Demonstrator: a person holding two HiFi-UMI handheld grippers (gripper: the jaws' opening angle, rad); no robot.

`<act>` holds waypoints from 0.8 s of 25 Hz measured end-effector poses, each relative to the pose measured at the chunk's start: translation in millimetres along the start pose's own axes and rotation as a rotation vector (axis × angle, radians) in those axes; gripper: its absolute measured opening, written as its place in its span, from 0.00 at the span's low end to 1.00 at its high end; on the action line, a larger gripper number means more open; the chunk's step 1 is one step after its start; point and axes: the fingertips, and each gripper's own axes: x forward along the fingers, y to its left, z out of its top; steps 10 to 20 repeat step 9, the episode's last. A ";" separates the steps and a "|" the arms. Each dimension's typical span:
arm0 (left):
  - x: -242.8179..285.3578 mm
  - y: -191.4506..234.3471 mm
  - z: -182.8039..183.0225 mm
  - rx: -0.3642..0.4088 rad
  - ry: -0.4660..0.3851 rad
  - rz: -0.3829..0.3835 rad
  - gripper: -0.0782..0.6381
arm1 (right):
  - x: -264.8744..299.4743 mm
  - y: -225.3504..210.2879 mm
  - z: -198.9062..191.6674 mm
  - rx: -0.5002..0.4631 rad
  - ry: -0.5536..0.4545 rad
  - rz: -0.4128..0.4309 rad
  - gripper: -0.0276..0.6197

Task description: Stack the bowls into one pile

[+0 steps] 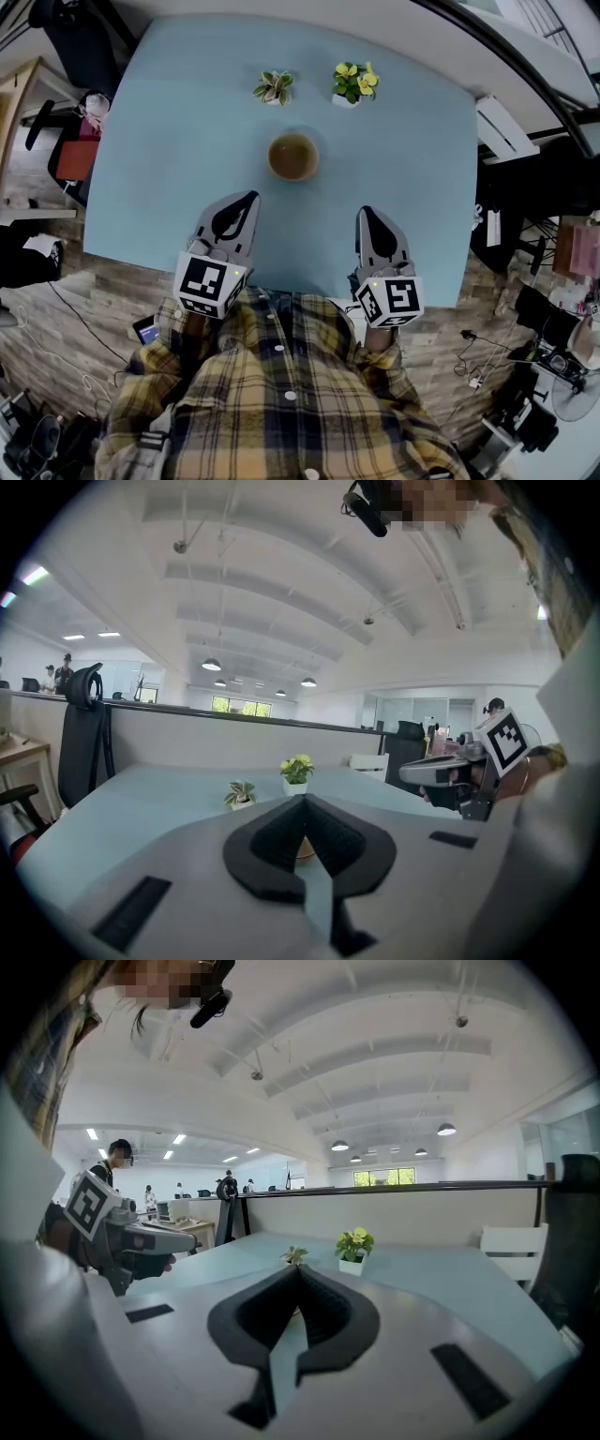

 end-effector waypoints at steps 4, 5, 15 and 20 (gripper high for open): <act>1.8 3.3 -1.5 -0.003 0.004 0.004 0.10 | 4.5 0.4 -0.3 0.000 0.003 0.006 0.05; 2.0 4.1 -1.8 -0.004 0.004 0.004 0.10 | 5.4 0.9 -0.3 -0.001 0.003 0.008 0.05; 2.7 8.7 -2.5 -0.004 0.009 0.007 0.10 | 10.0 3.2 0.4 -0.002 0.004 0.012 0.05; 2.7 8.7 -2.5 -0.004 0.009 0.007 0.10 | 10.0 3.2 0.4 -0.002 0.004 0.012 0.05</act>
